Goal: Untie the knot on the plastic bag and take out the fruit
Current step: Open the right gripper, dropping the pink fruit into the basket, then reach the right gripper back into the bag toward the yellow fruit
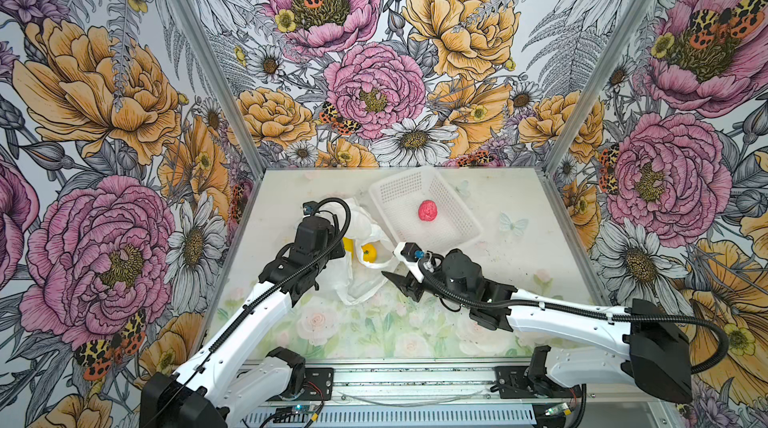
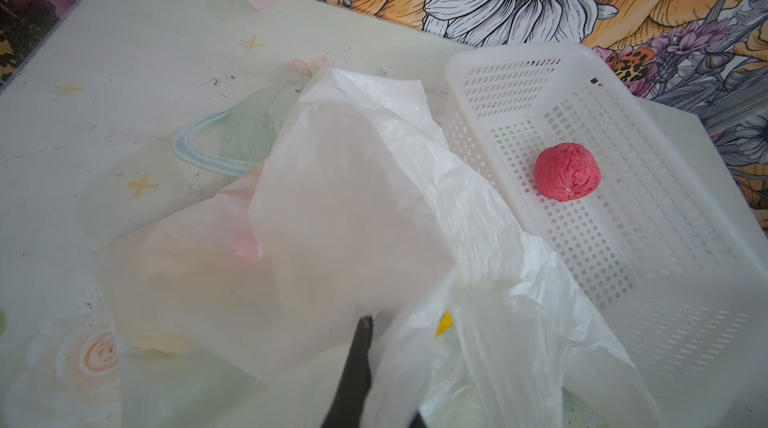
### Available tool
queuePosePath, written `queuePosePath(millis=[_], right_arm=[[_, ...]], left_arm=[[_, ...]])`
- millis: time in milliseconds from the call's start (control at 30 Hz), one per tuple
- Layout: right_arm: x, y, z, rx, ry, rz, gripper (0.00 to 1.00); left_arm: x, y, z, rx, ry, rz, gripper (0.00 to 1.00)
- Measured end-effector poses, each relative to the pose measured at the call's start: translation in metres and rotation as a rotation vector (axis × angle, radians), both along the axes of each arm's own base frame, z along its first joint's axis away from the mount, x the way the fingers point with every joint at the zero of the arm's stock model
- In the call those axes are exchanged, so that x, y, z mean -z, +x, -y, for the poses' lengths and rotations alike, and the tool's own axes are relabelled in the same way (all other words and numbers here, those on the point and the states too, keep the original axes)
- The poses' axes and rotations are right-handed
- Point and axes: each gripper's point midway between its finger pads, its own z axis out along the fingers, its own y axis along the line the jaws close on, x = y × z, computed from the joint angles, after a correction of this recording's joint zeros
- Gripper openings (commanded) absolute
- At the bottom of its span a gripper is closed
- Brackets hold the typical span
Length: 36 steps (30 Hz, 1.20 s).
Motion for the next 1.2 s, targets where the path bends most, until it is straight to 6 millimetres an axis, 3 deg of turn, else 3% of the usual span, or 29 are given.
queuePosePath(millis=[67, 133, 333, 433, 567, 833, 967, 1200], right_arm=[[0.018, -0.013, -0.019, -0.063, -0.053, -0.002, 0.50], [0.034, -0.011, -0.035, -0.082, -0.096, -0.009, 0.50], [0.070, 0.020, -0.074, -0.027, -0.190, -0.025, 0.47], [0.087, 0.036, -0.085, 0.011, -0.228, -0.032, 0.51], [0.111, 0.063, -0.083, 0.091, -0.277, -0.060, 0.58], [0.142, 0.135, -0.046, 0.311, -0.335, -0.131, 0.91], [0.154, 0.154, -0.042, 0.358, -0.360, -0.160, 0.94], [0.174, 0.173, -0.066, 0.349, -0.397, -0.206, 0.89]], left_arm=[[0.000, 0.000, 0.000, 0.000, 0.000, 0.000, 0.00], [0.000, 0.000, 0.000, 0.000, 0.000, 0.000, 0.00], [0.000, 0.000, 0.000, 0.002, -0.002, 0.000, 0.00], [-0.001, 0.000, 0.000, 0.002, -0.002, 0.002, 0.00], [-0.001, -0.001, 0.000, 0.002, -0.003, 0.004, 0.00], [-0.002, -0.001, 0.000, 0.002, -0.003, 0.004, 0.00], [-0.002, -0.001, 0.000, 0.002, -0.003, 0.004, 0.00], [-0.002, -0.001, 0.000, 0.002, -0.004, 0.005, 0.00]])
